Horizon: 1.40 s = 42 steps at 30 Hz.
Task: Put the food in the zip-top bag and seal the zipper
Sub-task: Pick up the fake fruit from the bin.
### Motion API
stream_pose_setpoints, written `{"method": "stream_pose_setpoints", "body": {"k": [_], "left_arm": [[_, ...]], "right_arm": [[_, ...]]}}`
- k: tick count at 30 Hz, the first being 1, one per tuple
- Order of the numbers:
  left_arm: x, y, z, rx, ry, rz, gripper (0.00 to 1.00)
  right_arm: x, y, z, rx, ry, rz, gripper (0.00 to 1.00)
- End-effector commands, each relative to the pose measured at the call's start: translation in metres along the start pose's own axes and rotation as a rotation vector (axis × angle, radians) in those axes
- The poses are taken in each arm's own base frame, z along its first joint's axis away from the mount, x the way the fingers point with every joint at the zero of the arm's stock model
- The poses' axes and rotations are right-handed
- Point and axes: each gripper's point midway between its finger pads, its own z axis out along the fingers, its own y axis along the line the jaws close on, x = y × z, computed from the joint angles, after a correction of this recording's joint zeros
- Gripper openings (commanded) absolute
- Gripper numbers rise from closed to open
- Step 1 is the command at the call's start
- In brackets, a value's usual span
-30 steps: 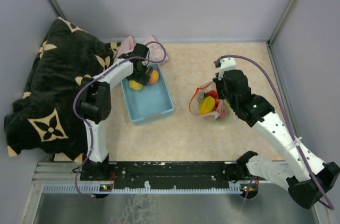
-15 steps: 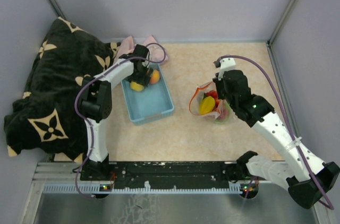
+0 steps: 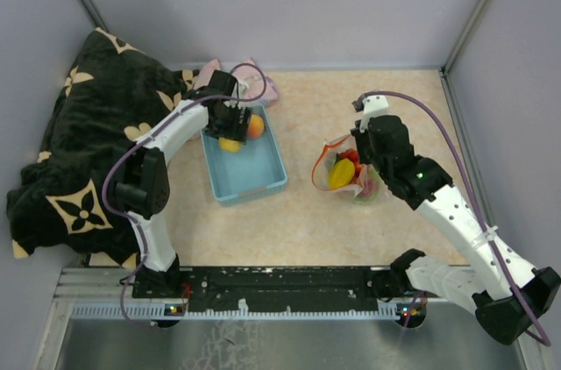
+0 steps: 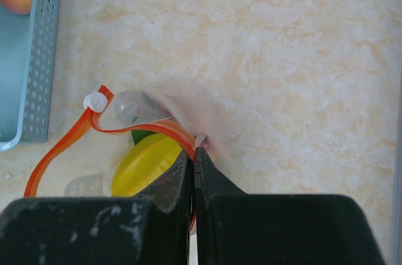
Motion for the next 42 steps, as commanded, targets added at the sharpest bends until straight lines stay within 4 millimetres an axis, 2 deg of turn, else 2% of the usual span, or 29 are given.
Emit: {"method": "stream_pose_setpoints", "body": {"k": [1,5,8,16,23,34,39,42], "left_arm": [[0.002,-0.019,-0.017,0.106,-0.031,-0.077,0.65],[0.006,-0.029,-0.032,0.165,-0.059,-0.117,0.64],[0.007,-0.045,-0.046,0.247,-0.117,-0.129,0.64],[0.010,-0.089,-0.100,0.468,-0.272,-0.148,0.64],[0.013,-0.117,-0.142,0.580,-0.404,-0.174,0.64],[0.019,-0.194,-0.199,0.771,-0.567,-0.099,0.64],[0.017,-0.225,-0.218,0.883,-0.626,-0.092,0.64],[0.014,-0.247,-0.223,0.913,-0.656,-0.056,0.64]], "right_arm": [[-0.030,0.000,-0.004,-0.010,-0.099,0.056,0.00],[-0.032,0.001,-0.006,-0.018,-0.101,0.061,0.00],[-0.035,0.003,-0.007,-0.028,-0.105,0.069,0.00],[-0.040,0.010,-0.007,-0.062,-0.107,0.099,0.00],[-0.046,0.016,-0.009,-0.096,-0.114,0.114,0.00],[-0.053,0.024,-0.013,-0.142,-0.124,0.146,0.00],[-0.054,0.026,-0.014,-0.155,-0.123,0.151,0.00],[-0.054,0.028,-0.014,-0.168,-0.123,0.157,0.00]]}}
